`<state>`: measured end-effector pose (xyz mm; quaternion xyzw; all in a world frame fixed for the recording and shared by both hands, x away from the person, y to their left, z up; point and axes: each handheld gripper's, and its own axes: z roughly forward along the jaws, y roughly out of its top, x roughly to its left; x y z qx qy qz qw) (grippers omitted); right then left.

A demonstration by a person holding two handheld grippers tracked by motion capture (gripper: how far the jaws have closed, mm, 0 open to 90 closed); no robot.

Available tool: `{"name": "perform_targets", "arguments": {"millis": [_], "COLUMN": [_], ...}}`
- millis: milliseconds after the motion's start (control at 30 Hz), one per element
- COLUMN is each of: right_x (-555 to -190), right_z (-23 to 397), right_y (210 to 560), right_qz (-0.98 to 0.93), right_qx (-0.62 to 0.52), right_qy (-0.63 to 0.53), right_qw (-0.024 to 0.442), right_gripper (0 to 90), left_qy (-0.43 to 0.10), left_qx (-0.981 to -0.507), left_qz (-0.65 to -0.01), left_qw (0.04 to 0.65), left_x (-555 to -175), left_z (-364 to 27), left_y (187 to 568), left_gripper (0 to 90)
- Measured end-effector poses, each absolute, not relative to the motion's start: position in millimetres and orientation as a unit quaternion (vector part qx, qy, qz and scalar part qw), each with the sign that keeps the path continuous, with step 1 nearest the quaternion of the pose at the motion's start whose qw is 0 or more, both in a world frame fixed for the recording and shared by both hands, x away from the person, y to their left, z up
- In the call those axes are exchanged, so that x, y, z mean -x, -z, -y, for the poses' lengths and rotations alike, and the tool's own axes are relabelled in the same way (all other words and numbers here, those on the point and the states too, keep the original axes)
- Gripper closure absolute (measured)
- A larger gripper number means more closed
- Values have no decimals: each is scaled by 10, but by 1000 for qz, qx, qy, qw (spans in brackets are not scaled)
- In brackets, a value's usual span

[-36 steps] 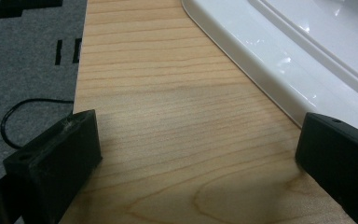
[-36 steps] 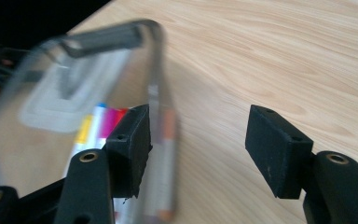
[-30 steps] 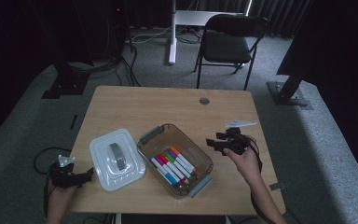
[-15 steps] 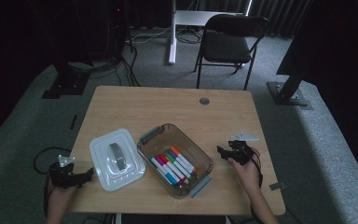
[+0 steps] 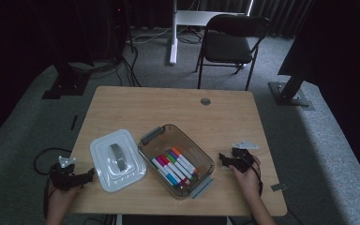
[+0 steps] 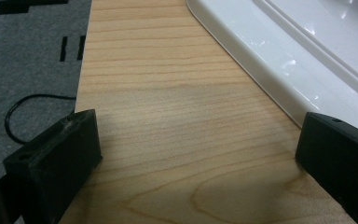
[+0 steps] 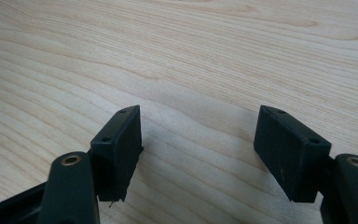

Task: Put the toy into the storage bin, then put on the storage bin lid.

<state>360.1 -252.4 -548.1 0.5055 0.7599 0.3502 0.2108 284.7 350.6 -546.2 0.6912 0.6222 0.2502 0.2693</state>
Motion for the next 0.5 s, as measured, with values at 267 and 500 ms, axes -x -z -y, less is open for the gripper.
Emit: {"name": "perform_targets", "arguments": {"millis": [267, 500], "right_x": [-3593, -3560], "right_z": [2464, 2463], "right_y": [5491, 5495], "right_qz": [-778, -756], "right_qx": [-489, -524], "right_qy": [-337, -325], "right_qw": [207, 220], "right_gripper": [120, 117], "left_qy": [-249, -228], "left_qx": [-692, -702], "left_qz": [-623, -625], "left_qw": [268, 254], "left_x": [-2853, -2822], "left_z": [-3496, -3468], "left_y": [5457, 5354], "left_gripper": [5, 5]}}
